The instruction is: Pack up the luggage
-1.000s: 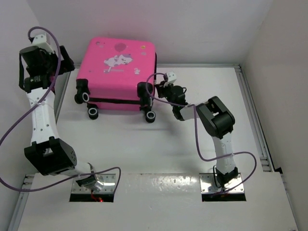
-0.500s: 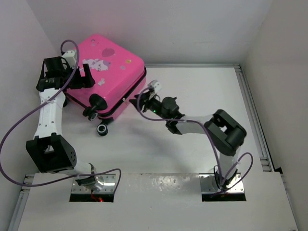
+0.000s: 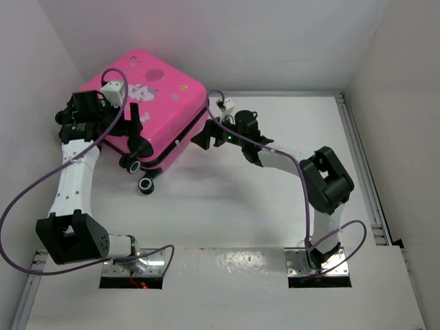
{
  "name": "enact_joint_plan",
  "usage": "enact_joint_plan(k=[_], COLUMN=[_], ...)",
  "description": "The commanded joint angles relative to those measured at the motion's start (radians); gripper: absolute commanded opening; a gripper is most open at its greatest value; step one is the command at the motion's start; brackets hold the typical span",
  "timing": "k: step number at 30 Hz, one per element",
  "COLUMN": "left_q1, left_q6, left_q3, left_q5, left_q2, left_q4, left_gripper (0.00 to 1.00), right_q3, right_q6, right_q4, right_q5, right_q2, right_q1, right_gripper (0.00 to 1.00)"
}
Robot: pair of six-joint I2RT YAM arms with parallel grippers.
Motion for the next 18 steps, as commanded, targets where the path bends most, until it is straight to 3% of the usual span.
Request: enact_joint_plan(k=[1, 6, 9, 18], left_q1=[-0.001, 0.009, 0.042, 0.063], left_q6=[-0.003, -0.076, -0.104, -0.136], left_q3=[-0.002, -0.042, -0.042, -0.052], left_q5=[-0.059, -0.126, -0.151, -0.195], left_q2=[-0.064, -0.107, -0.128, -0.137], left_q4=[0.044, 0.053, 0.066, 0.093], left_gripper=[1.0, 1.0, 1.0, 1.0], right_q3=[0.095, 0.173, 0.186, 0.249], right_q6=[-0.158, -0.373, -0.464, -0.686], right_q4=[-0.224, -0.328, -0.296, -0.214], right_q5=[-0.037, 0.368, 0.509, 0.752], right_q2=[0.006, 0.039, 0.069, 0.206], right_q1=[0.095, 0.244, 0.296, 0.352], right_gripper=[0.8, 0.81, 0.83, 0.84])
